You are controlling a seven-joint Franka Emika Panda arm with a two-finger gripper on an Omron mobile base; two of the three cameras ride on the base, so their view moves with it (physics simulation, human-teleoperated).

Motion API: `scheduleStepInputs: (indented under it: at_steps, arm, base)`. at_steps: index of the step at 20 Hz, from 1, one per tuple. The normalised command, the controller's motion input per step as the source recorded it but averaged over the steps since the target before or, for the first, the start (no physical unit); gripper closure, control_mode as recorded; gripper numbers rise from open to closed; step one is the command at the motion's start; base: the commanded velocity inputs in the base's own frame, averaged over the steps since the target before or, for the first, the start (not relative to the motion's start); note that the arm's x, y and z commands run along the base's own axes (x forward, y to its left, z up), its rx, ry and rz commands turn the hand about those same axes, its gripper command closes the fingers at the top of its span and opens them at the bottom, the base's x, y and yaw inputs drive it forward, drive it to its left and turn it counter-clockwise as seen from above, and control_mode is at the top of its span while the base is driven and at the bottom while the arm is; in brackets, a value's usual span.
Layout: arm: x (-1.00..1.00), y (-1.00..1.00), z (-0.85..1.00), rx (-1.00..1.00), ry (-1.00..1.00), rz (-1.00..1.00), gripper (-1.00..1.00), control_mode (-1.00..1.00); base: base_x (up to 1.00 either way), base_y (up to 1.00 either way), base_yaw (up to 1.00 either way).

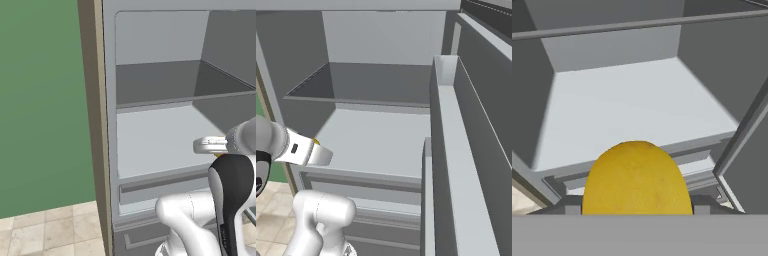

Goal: Retrieve a lemon from the fridge and place it on the cutting board with the fish.

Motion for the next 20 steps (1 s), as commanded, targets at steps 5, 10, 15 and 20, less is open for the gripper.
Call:
scheduleStepInputs:
  at_steps: [5,10,15,20]
  arm:
    - [0.0,0.0,0.0,0.0,0.0,0.0,1.0,-1.0]
    - [-0.11,0.0,0.0,0.0,0.0,0.0,1.0,-1.0]
    - [0.0,0.0,0.0,0.0,0.0,0.0,1.0,1.0]
    - [0.0,0.0,0.0,0.0,0.0,0.0,1.0,1.0]
  base:
    - [0.0,0.0,0.0]
    - [0.0,0.0,0.0]
    - [-0.52,0.0,0.0]
    - [-0.66,0.0,0.0]
